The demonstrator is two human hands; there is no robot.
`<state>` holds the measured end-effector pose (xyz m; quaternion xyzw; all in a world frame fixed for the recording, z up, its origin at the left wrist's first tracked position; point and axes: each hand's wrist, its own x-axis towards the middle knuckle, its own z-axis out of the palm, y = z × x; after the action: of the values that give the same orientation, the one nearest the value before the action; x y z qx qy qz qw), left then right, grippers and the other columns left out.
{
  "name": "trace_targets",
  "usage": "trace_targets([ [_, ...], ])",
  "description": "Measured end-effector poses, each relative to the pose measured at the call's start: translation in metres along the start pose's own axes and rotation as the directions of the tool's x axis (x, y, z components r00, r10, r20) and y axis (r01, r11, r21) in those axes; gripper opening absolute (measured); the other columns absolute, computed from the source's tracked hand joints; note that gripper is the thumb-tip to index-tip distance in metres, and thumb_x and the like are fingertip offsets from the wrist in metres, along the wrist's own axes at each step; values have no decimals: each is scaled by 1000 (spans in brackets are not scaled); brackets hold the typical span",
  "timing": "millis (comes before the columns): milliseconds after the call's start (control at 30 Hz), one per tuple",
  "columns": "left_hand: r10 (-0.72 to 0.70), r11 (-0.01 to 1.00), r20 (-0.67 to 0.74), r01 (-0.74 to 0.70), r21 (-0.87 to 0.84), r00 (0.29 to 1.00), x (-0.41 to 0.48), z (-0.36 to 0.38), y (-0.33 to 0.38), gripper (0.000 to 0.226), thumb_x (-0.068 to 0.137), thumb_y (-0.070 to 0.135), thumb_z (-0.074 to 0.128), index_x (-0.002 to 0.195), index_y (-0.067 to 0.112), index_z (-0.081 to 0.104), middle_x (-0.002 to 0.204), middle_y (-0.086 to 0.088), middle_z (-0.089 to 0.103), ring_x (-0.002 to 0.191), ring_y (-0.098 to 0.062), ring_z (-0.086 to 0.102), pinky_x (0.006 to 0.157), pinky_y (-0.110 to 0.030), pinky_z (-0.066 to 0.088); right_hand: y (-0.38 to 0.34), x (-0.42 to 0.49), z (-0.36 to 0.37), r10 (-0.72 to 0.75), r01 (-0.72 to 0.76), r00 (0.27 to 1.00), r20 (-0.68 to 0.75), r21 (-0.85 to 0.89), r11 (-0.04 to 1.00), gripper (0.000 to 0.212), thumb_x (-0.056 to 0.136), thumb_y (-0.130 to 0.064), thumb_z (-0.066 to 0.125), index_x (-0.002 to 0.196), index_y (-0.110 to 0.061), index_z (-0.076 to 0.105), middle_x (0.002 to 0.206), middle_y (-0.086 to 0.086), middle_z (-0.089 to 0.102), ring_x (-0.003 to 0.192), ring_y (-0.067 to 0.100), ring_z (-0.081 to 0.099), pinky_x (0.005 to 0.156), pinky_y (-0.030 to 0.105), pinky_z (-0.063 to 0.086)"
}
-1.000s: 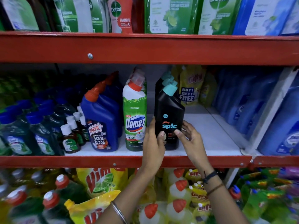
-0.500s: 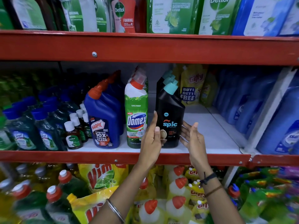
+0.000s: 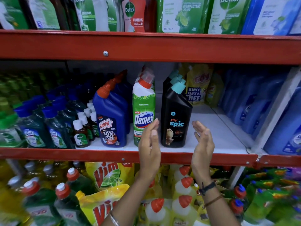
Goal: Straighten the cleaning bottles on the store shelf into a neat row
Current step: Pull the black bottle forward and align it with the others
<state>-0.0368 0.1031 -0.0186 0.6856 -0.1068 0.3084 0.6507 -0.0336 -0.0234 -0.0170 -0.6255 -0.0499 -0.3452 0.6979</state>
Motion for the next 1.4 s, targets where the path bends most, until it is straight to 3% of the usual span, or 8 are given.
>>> trace_targets([
  [133, 55, 997, -185, -63, -34, 981, 5, -24, -2, 37, 95, 38, 30, 128, 38, 47, 136, 3, 52, 129, -10, 46, 107, -31, 41, -9, -31, 32, -105, 81, 976, 190, 129, 988, 65, 88, -67, 31, 125, -20, 56, 131, 5, 60, 125, 14, 54, 103, 24, 45],
  [333, 0, 999, 14, 0, 40, 1000, 30, -47, -17, 53, 90, 65, 23, 139, 46, 32, 149, 6, 36, 136, -2, 37, 114, -42, 36, 1, -33, 86, 145, -161, 908, 394, 8, 987, 76, 61, -93, 21, 128, -57, 25, 152, -10, 34, 138, 2, 34, 113, 24, 31],
  [500, -40, 999, 136, 36, 32, 990, 37, -55, -24, 64, 84, 73, 22, 141, 47, 26, 153, 7, 36, 139, -7, 35, 115, -46, 34, 3, -26, 97, 201, -231, 898, 391, 30, 972, 87, 54, -96, 20, 127, -51, 35, 127, -27, 52, 115, -16, 50, 90, 4, 42],
  [800, -40, 998, 186, 32, 45, 982, 39, -64, -26, 55, 83, 75, 20, 136, 58, 25, 153, 6, 35, 141, -9, 32, 116, -48, 33, 10, -24, 95, 238, -266, 913, 330, 42, 963, 108, 53, -97, 19, 139, -35, 42, 143, -2, 52, 134, 14, 45, 115, 40, 34],
  [1067, -25, 998, 109, 31, -51, 994, 28, -72, -18, 44, 86, 70, 26, 126, 56, 41, 143, 10, 47, 133, -4, 43, 112, -40, 40, 4, -49, 100, 112, -113, 974, 197, -6, 994, 72, 71, -86, 24, 130, -47, 38, 136, -15, 48, 123, -11, 46, 89, 2, 40],
  [1133, 7, 992, -67, -15, -121, 998, 20, -81, -16, 37, 93, 53, 31, 120, 42, 54, 130, 9, 58, 125, -8, 52, 107, -38, 45, 9, -63, 103, -34, 31, 995, 97, 24, 999, 67, 82, -75, 26, 132, -34, 45, 138, -9, 49, 128, -1, 46, 96, 8, 40],
  [1233, 98, 986, -289, -131, -98, 952, 22, -105, -16, 38, 95, 39, 29, 117, 27, 57, 120, 16, 59, 120, -7, 54, 103, -26, 43, 14, -75, 115, -83, 73, 976, 202, 57, 996, 68, 88, -69, 27, 136, -25, 46, 143, -2, 49, 134, 11, 44, 111, 34, 39],
  [1400, -3, 1000, -179, 7, 23, 984, 48, -135, -25, 37, 94, 48, 23, 128, 50, 38, 135, 27, 38, 130, 12, 34, 108, -13, 30, 13, -85, 154, 69, -66, 908, 414, -20, 998, 64, 79, -79, 24, 138, -52, 25, 157, -13, 26, 145, 3, 23, 120, 43, 24],
])
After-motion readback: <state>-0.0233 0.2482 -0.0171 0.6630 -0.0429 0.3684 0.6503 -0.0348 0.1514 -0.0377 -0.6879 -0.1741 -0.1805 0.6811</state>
